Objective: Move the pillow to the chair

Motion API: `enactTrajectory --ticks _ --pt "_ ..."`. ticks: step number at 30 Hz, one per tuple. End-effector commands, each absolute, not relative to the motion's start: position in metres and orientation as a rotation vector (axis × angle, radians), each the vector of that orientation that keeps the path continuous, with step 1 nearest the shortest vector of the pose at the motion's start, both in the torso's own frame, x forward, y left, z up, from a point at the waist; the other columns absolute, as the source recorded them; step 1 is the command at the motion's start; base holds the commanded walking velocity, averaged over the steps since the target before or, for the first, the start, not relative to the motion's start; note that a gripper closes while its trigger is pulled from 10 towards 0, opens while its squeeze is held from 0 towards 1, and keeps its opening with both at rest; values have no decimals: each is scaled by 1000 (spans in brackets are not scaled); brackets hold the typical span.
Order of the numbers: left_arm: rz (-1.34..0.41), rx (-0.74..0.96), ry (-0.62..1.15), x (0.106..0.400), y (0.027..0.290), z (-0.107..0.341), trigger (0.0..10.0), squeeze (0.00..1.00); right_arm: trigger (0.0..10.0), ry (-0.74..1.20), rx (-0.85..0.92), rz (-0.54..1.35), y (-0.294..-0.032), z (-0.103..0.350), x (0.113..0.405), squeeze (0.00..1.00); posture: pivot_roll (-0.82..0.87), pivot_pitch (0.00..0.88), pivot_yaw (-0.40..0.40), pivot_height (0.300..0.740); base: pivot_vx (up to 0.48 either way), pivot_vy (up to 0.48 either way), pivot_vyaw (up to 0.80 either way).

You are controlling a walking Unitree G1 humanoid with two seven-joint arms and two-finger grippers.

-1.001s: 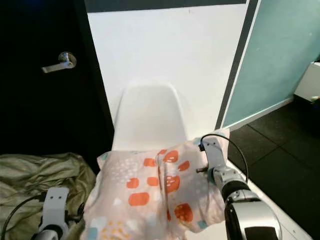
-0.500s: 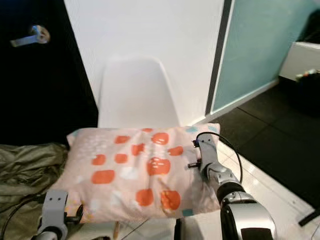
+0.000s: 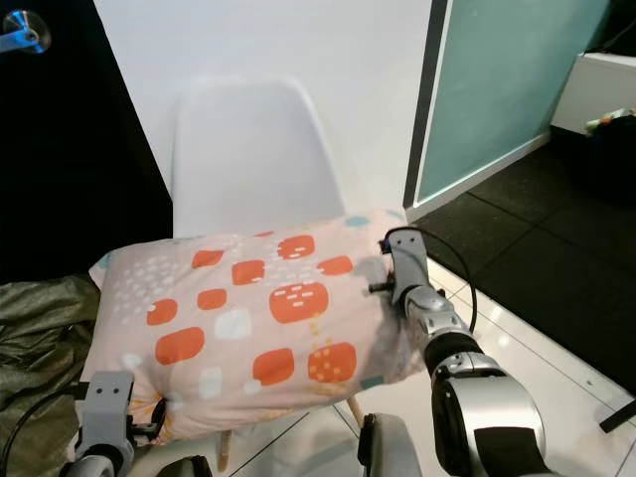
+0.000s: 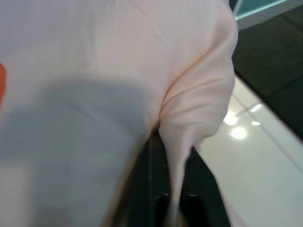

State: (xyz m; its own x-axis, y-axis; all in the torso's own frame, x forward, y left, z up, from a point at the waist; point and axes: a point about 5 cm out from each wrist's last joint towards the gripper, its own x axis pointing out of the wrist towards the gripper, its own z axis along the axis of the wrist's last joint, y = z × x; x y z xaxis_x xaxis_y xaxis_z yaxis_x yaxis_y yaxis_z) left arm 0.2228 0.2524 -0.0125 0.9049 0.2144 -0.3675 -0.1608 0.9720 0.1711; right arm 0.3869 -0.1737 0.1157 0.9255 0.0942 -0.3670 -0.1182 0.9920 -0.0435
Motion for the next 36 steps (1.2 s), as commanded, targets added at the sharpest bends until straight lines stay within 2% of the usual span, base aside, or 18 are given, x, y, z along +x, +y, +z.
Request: enactTrajectory --ticks 1,4,10,15,16,17,18,20,22,27,29,30,36 --pt "197 145 429 217 254 -18 10000 0 10000 341 15 161 -169 122 389 1000 -106 31 -21 516 0 0 0" --pt "197 145 429 217 254 -18 10000 0 10000 355 20 144 -174 118 387 1000 -109 23 -22 516 0 0 0" --pt "199 145 427 217 252 -18 10000 0 10000 417 52 61 -199 98 374 1000 -116 12 -20 516 0 0 0" --pt "198 144 426 218 252 -18 10000 0 10000 417 57 -72 -234 95 365 1000 -130 8 -20 516 0 0 0" --pt "198 144 426 218 252 -18 10000 0 10000 417 57 -72 -234 95 365 1000 -130 8 -20 516 0 0 0" --pt "198 142 423 219 251 -18 10000 0 10000 394 70 -156 -254 98 361 1000 -134 8 -24 516 0 0 0" --pt "199 140 422 219 251 -18 10000 0 10000 382 77 -192 -262 100 359 1000 -134 8 -24 516 0 0 0" --pt "199 140 422 219 251 -18 10000 0 10000 382 77 -192 -262 100 359 1000 -134 8 -24 516 0 0 0" --pt "202 137 418 219 251 -18 10000 0 10000 349 97 -250 -279 104 356 1000 -134 7 -27 516 0 0 0" --pt "216 127 402 218 252 -16 10000 0 10000 218 264 -98 -274 118 361 1000 -141 9 -34 516 0 0 0" --pt "217 127 399 218 253 -16 10000 0 10000 170 404 5 -263 121 364 1000 -144 14 -33 516 0 0 0" --pt "220 129 395 218 253 -15 10000 0 10000 150 456 105 -253 122 364 0 -148 13 -33 516 0 0 0" --pt "238 130 369 217 256 -12 10000 0 10000 144 526 308 -232 110 355 0 -163 14 -28 516 0 0 0"
